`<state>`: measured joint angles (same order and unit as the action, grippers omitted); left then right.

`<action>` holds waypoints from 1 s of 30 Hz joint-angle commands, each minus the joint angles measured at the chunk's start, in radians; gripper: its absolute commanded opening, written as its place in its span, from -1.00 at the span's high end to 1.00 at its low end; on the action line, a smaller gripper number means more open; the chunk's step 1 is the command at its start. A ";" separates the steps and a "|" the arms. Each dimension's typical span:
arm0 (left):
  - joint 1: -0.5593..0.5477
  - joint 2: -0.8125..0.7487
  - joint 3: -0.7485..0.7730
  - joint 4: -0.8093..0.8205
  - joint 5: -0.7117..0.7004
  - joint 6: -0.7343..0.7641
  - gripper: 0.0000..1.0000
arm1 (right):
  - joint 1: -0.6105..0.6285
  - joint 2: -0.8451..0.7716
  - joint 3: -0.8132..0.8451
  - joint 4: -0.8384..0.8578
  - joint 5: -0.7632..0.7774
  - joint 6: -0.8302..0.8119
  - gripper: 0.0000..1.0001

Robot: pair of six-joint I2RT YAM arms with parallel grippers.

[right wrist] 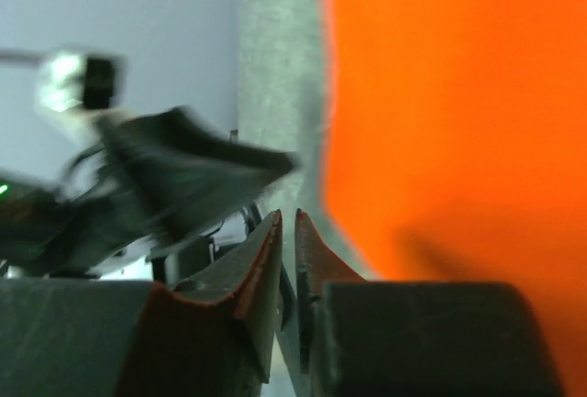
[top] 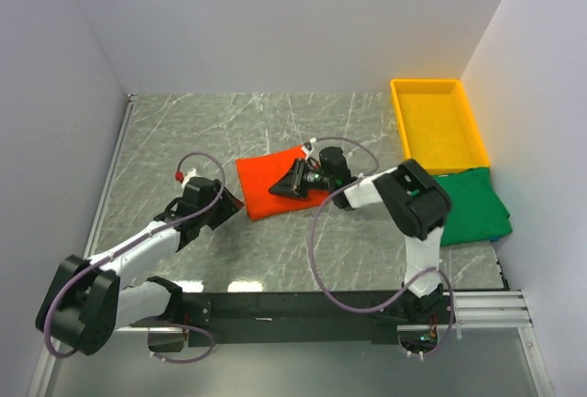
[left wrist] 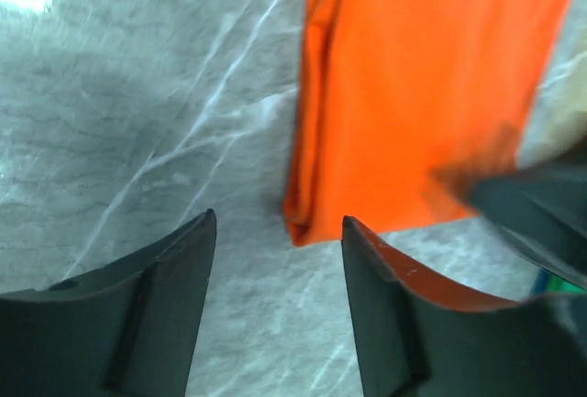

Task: Fold and stack the t-shirts
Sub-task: Smooth out wrinkles on the folded tshirt

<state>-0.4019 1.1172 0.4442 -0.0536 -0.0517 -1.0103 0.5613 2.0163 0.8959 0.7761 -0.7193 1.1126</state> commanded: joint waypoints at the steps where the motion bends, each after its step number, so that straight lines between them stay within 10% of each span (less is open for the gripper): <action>1: -0.021 0.065 0.060 0.001 -0.016 0.006 -0.30 | -0.027 -0.186 0.018 -0.207 0.038 -0.181 0.59; 9: -0.098 0.237 0.149 -0.022 -0.042 0.006 -0.16 | -0.172 -0.411 -0.058 -0.573 0.133 -0.467 0.24; 21: -0.115 0.209 0.111 -0.195 -0.131 0.001 0.99 | -0.228 -0.544 -0.153 -0.771 0.259 -0.651 0.12; 27: -0.115 0.054 0.054 -0.379 -0.198 -0.028 0.78 | -0.225 -0.616 -0.187 -0.865 0.307 -0.692 0.11; 30: -0.120 -0.070 0.063 -0.461 -0.223 -0.027 0.16 | -0.227 -0.663 -0.206 -0.914 0.348 -0.701 0.06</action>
<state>-0.5144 1.1484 0.5049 -0.3698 -0.2096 -1.0306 0.3351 1.4246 0.7063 -0.0711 -0.4324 0.4515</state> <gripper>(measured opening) 0.273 0.450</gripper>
